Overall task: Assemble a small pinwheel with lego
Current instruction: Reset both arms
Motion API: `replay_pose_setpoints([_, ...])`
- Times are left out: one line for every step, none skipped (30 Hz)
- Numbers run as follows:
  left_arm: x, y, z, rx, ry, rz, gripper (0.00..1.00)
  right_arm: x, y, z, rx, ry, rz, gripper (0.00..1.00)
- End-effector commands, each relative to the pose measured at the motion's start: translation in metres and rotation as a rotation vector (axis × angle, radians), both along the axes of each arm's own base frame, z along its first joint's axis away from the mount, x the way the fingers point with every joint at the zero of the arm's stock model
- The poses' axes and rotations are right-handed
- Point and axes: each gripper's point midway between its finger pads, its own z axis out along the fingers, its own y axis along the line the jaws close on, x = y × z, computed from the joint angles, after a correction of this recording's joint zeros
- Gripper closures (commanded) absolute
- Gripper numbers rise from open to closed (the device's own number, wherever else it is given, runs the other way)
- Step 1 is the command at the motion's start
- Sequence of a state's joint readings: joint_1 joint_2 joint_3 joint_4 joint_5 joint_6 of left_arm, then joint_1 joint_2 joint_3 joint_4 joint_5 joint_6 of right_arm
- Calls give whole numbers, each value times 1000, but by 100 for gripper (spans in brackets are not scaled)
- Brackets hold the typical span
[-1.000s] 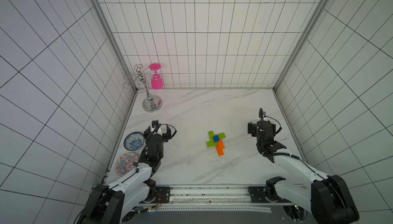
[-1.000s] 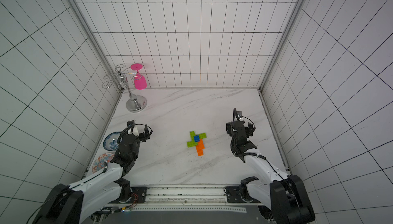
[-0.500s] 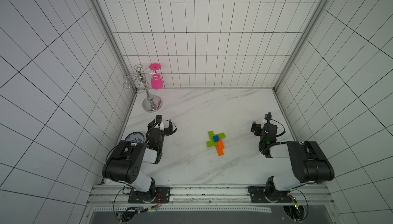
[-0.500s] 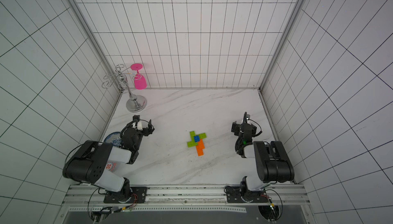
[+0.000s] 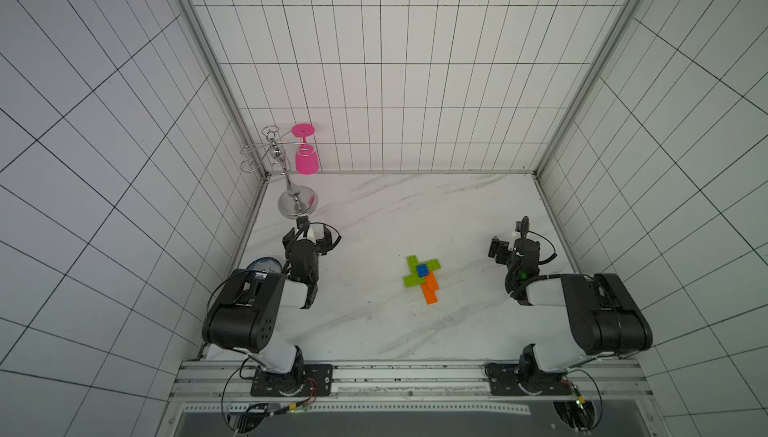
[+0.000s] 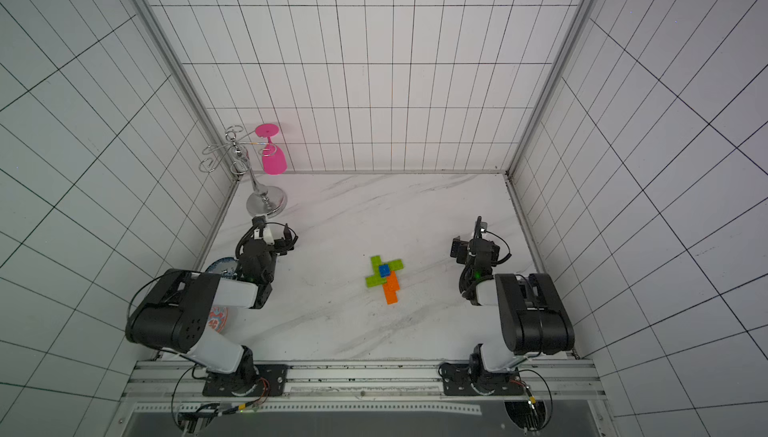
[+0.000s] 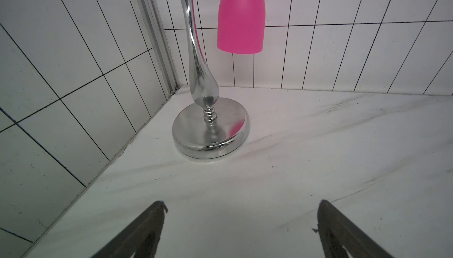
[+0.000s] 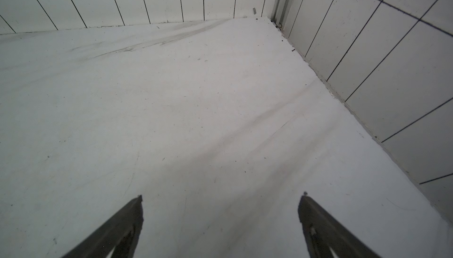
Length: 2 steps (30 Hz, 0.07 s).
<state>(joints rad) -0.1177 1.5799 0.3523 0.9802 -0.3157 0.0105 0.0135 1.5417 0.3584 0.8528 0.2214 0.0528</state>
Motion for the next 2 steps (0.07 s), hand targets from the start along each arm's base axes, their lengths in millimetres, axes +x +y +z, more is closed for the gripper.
replay_pose_setpoints([2,-3,7,-3,-15,-15,3,16,0,21,6,-62,1,1])
replay_pose_setpoints([-3,-5,6,2,-14,-10,3,14,2,22,4,-66,7,1])
